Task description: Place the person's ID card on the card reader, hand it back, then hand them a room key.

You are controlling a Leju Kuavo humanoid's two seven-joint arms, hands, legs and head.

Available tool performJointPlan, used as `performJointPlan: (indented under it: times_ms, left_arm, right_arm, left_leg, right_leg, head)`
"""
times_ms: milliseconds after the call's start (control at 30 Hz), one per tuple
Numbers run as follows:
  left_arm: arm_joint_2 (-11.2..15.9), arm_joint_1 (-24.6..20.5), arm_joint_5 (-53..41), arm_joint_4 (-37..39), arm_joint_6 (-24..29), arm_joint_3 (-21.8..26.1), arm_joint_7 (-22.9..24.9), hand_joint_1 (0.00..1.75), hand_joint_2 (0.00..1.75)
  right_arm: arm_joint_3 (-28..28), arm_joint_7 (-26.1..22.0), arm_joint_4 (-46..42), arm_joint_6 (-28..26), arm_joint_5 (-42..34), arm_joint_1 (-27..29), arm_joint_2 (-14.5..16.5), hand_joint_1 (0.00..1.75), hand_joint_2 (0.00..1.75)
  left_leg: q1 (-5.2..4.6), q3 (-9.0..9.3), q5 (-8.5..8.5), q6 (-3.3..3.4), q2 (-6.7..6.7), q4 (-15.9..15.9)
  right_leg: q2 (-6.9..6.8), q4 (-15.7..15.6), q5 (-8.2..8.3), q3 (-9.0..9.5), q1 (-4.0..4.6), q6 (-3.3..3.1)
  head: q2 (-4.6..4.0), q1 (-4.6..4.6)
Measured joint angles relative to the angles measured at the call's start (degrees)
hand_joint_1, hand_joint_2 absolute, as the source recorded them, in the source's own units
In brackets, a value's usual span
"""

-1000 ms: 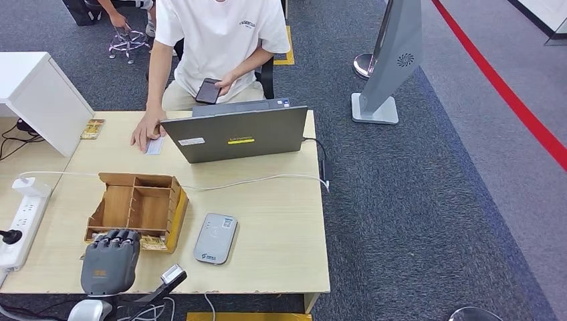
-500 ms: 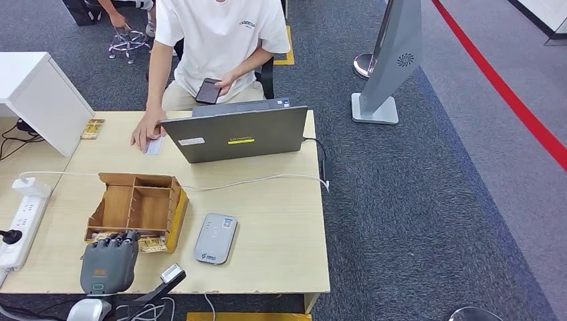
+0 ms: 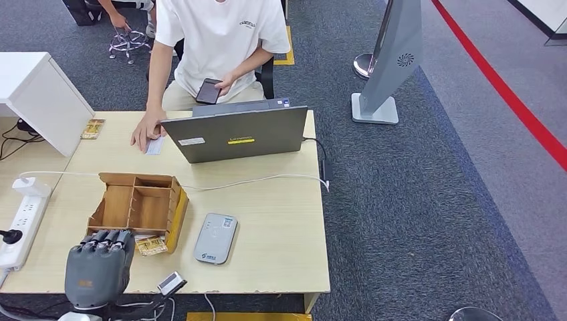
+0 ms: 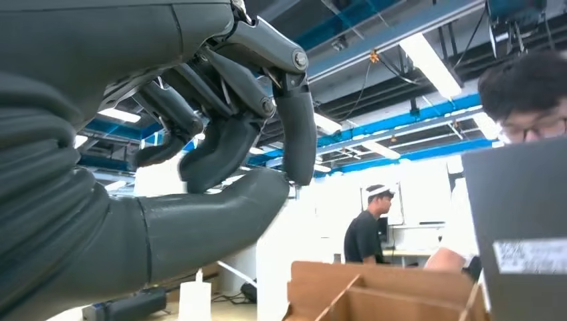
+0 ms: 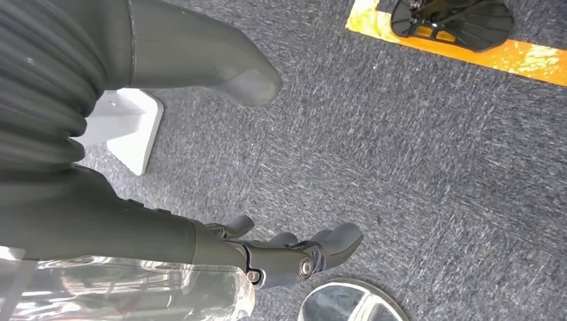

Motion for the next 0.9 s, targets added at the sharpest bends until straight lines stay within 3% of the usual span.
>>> performJointPlan:
  times_ms: [500, 900]
  left_arm:
    - [1.96, 1.07, 3.49, -0.68, -9.51, -6.28, 3.98, 0.00, 1.75]
    - [3.99, 0.74, 4.82, 0.45, -13.68, -8.74, 6.67, 0.00, 1.75]
  right_arm:
    - [1.35, 1.39, -0.52, 0.00, -2.56, 1.43, 0.02, 0.00, 1.75]
    - [1.91, 2.12, -0.97, -0.02, -3.54, 2.22, 0.02, 0.00, 1.75]
  left_leg:
    - [0.00, 0.01, 0.01, 0.00, 0.00, 0.00]
    - [0.00, 0.01, 0.01, 0.00, 0.00, 0.00]
  right_leg:
    - [0.00, 0.00, 0.00, 0.01, 0.00, 0.00]
    - [0.00, 0.00, 0.00, 0.00, 0.00, 0.00]
  head:
    - [0.00, 0.01]
    - [0.00, -0.01]
